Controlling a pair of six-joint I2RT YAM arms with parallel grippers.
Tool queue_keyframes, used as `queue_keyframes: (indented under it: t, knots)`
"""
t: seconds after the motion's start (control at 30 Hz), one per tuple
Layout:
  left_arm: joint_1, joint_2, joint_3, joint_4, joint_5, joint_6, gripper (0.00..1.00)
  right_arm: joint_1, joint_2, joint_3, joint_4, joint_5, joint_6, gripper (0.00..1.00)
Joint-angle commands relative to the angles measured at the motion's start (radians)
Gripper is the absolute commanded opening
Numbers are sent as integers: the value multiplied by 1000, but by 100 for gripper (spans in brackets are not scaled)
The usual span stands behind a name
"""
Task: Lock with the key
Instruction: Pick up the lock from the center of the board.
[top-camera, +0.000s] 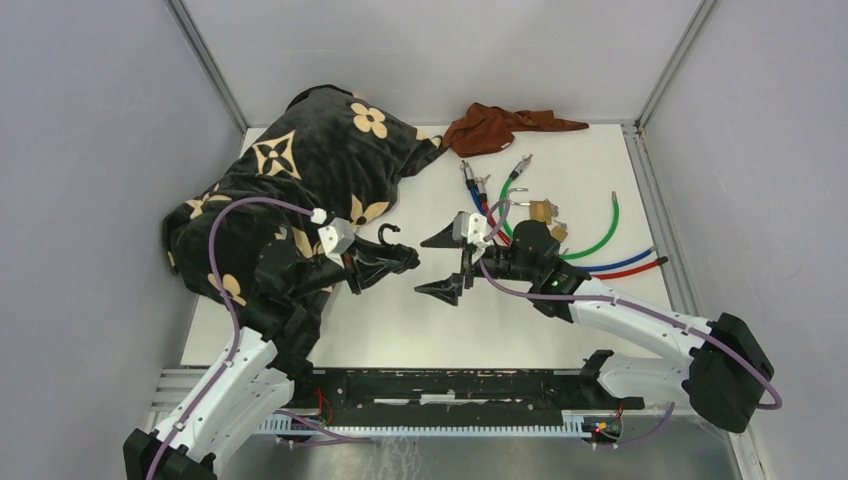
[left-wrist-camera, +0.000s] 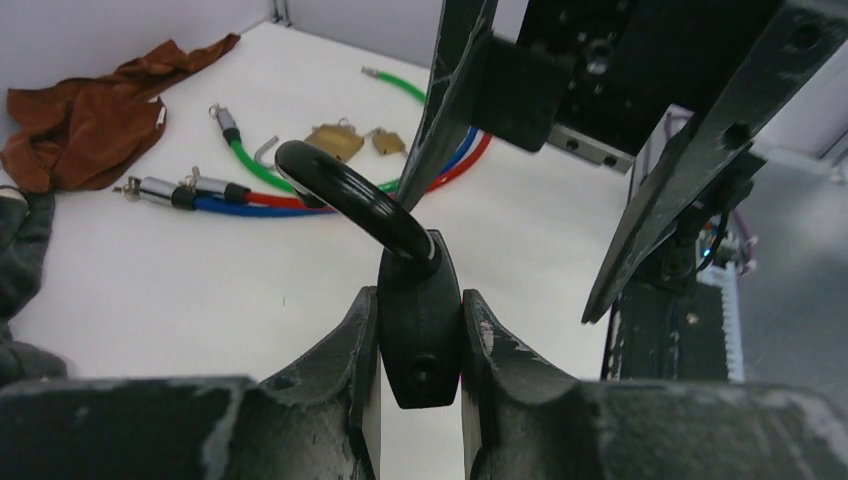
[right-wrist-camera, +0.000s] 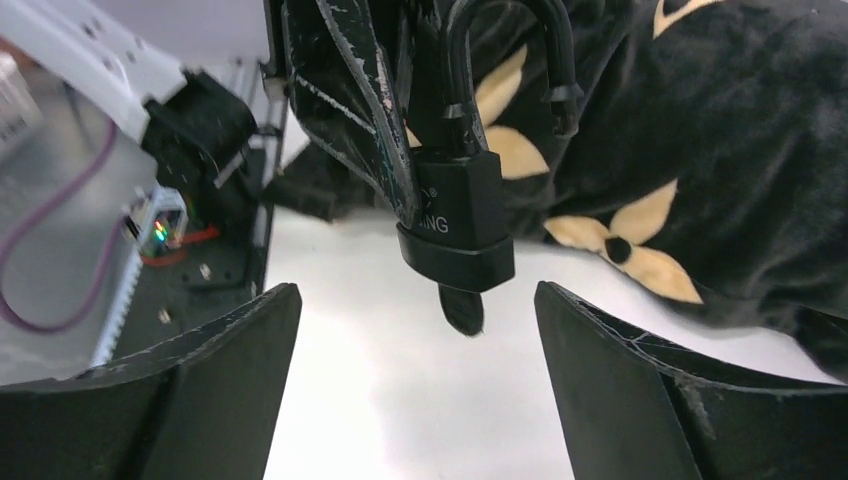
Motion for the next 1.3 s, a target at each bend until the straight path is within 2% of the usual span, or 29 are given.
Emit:
queue_keyframes:
  t: [0.0,0.1,0.27,0.37,0.53,0.6,0.7,0.77,0.8,0.87,1.03,1.07,1.13,1.17,1.27]
  knots:
    - [-2,-31,-1,402,-12,-315,2,1,41,-15,353,19,269,89]
    - [-2,-32,-4,442,-21,-343,2,4,68,-1,403,13,309,83]
    - [-2,-35,-16,488,-18,-364,2,21,127,45,416,-21,331,79]
    - [-5,-34,-16,490,4,-355,2,25,150,62,435,-38,344,72]
    - [-13,-31,-22,479,23,-350,2,28,157,79,455,-57,352,71]
    - [-16,-28,-20,481,18,-347,2,31,168,96,433,-61,344,58]
    - [-21,-26,-16,485,22,-339,2,31,181,113,401,-73,333,32]
    - [-24,-27,-17,484,26,-335,2,31,174,123,371,-74,311,10]
    - [-23,-27,-17,483,25,-333,2,31,169,128,350,-73,296,5]
    - [-25,-29,-18,483,18,-334,2,30,157,129,318,-71,263,0]
    - [-25,-29,-21,453,10,-311,2,31,111,122,260,-69,213,0]
    - [-24,-30,-18,428,-1,-289,12,31,97,115,243,-50,197,0]
    - [-23,-41,-10,352,-30,-206,45,25,67,92,205,-11,163,0]
    - [-23,-49,-7,298,-42,-135,56,20,57,77,193,5,154,0]
    - [-23,-71,1,71,-79,148,76,4,39,5,168,50,162,0]
